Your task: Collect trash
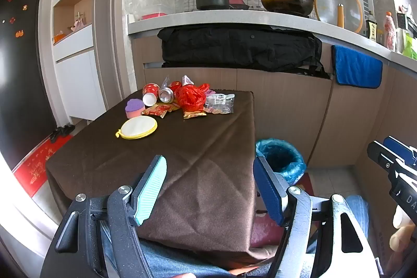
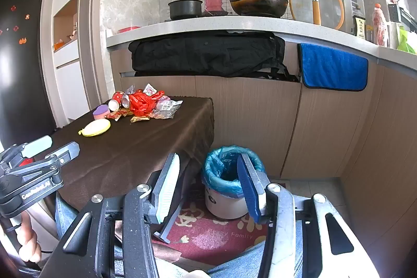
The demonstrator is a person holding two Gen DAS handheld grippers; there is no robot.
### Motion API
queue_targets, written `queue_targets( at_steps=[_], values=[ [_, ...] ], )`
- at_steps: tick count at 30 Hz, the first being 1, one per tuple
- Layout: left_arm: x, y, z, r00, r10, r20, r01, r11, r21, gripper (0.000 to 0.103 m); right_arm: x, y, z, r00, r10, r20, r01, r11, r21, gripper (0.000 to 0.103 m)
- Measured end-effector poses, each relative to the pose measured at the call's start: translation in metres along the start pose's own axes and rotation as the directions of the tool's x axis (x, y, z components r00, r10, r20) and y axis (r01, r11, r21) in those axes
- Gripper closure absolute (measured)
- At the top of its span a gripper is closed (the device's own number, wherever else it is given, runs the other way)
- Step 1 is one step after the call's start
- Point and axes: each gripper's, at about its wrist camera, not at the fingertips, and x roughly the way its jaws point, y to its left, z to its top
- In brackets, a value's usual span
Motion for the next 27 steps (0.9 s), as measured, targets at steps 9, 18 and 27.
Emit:
queue_targets(
  at_steps=[9, 18, 27],
  values=[
    [0.0, -0.0001, 0.0, 1.0, 0.0, -0.003, 0.0, 1.0, 0.003, 0.034, -0.0003, -0.0001, 0.0002, 1.0, -0.001, 0.001, 0.001, 1.0, 0.0, 0.059],
    [0.0, -0.0003, 0.0, 1.0, 0.0, -0.005, 0.0, 1.0, 0.003, 0.034, -0.0018, -0.0007, 0.0014, 1.0, -0.002, 0.0, 0.002, 1.0, 0.001, 0.059],
    [0.0, -0.0001, -0.0001, 1.0, -0.001, -0.004, 0.001, 1.0, 0.003, 0.034, 0.0011, -0.0001, 0.002, 1.0, -0.001, 0.0, 0.001, 1.0, -0.001, 0.059]
  ],
)
